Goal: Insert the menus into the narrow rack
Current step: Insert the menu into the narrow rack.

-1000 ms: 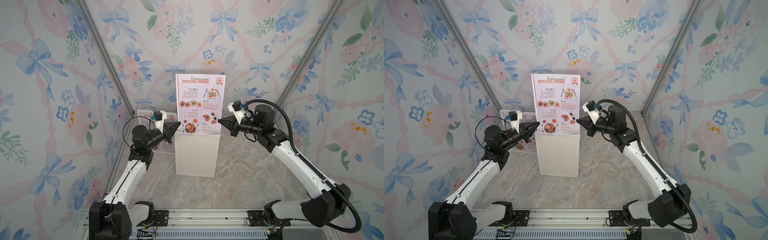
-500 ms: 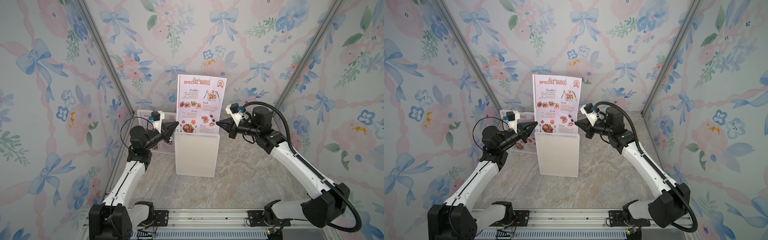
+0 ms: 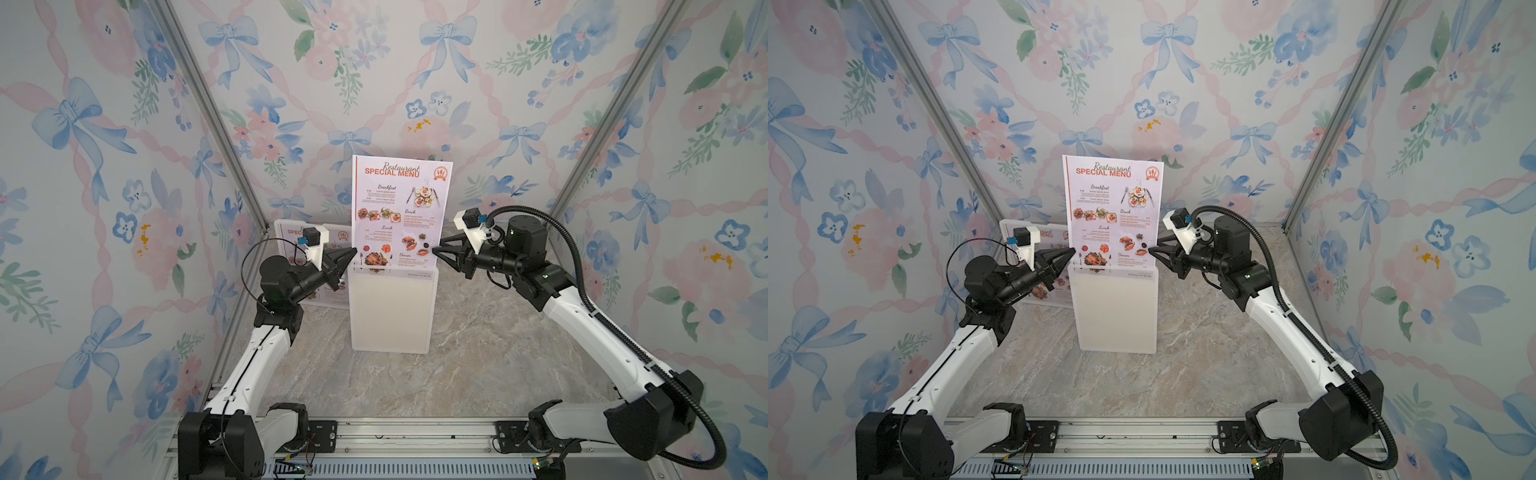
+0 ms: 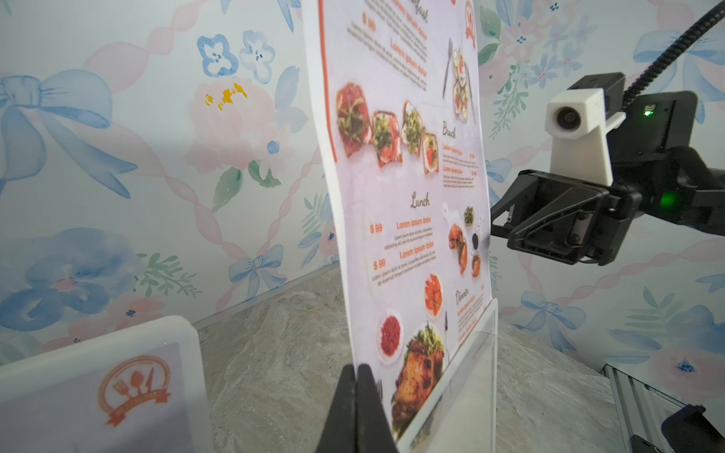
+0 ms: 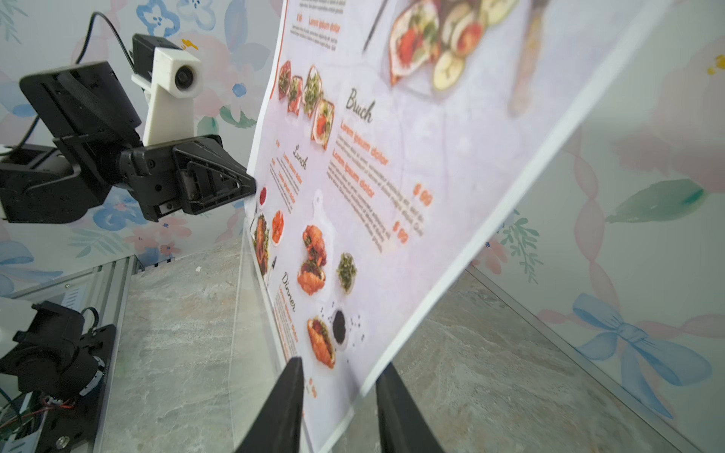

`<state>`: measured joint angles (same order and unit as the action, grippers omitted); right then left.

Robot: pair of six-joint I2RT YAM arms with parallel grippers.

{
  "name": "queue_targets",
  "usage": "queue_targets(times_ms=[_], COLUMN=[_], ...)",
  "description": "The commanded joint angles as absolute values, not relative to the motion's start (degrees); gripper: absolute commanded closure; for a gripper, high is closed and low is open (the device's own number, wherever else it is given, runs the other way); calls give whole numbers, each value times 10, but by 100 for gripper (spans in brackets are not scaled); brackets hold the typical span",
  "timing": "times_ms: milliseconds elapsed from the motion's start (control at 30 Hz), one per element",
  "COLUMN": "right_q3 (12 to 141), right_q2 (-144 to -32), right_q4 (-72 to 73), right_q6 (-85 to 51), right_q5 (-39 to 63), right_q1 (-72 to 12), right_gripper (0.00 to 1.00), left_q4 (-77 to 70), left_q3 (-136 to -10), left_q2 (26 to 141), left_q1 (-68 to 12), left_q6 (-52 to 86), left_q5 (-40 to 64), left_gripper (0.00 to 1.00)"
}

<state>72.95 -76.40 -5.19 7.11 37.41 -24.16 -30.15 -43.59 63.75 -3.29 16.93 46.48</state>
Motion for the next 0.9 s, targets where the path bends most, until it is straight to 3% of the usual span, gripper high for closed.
queue_targets(times_ms=[0,233,333,400,500,867], right_q3=[743,777,785,789,786,751], right_q2=[-772,-800,-807,-810,-805,-765], right_q4=[-25,-15,-14,-14,-14,-36], right_q6=[55,43,42,38,37,59], right_q5=[380,382,387,394,398,381], right_q1=[-242,-243,-245,-246,-253,-260], right_gripper=[57,58,59,64,79,91], left_q4=[-308,-308,-308,-308,-308,-308], left_q3=[-432,-432,-437,-447,-458,-487], left_q2=[628,631,633,640,650,680], left_q1=[-29,-29,-29,-29,-30,-38], left_q6=[160,159,159,163,169,172], left_q5=[464,472,478,487,494,496], left_gripper=[100,100,77,68,65,66])
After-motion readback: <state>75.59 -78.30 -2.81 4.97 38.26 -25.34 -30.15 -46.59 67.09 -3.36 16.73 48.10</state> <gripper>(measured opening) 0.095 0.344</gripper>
